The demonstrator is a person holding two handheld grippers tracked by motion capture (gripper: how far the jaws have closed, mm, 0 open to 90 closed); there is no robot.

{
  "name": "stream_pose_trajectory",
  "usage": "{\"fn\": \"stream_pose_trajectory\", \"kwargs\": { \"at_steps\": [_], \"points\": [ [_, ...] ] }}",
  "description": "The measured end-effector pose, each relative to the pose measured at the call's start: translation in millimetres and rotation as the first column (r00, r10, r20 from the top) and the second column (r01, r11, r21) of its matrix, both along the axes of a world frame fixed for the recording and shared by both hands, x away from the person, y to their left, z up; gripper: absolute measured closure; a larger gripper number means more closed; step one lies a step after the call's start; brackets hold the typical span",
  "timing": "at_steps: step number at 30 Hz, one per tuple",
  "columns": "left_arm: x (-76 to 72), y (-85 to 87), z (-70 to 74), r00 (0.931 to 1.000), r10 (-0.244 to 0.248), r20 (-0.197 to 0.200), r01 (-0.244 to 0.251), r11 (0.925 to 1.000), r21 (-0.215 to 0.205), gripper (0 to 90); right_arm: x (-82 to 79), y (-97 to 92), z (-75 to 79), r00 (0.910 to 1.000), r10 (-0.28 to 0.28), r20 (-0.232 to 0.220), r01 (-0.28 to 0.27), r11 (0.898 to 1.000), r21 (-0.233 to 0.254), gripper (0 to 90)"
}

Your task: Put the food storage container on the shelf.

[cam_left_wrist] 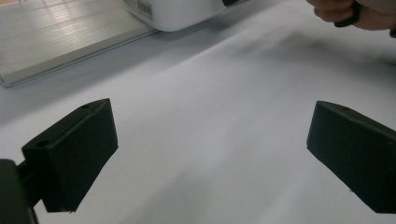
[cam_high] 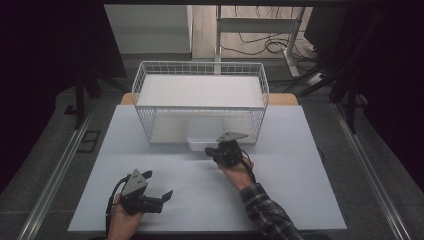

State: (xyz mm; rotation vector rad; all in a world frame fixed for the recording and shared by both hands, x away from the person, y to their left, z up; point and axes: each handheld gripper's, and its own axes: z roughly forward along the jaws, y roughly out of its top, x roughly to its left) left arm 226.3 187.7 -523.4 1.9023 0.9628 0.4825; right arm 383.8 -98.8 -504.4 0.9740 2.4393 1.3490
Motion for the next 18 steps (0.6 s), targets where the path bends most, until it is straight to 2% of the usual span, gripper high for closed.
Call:
{"fn": "stream_pose_trajectory", "kwargs": {
  "at_steps": [2,9,18],
  "points": [
    [0.1,-0.1,-0.1,1.0,0.0,0.0,0.0,1.0,0.004,1.5,3.8,2.0,0.2,1.0,-0.008,0.005,0.008,1.0,-0.004,88.5],
    [1.5,3.2,-0.7,0.9998,0.003,-0.018,-0.004,0.9997,-0.023,1.8,10.3,10.2,4.3,0.9988,-0.017,0.045,0.019,0.999,-0.042,88.8],
    [1.7,2.3,-0.9,0.9999,0.0,-0.015,0.0,0.9998,-0.021,1.7,26.0,13.6,3.9,0.9985,-0.044,0.034,0.045,0.998,-0.033,88.9]
  ]
}}
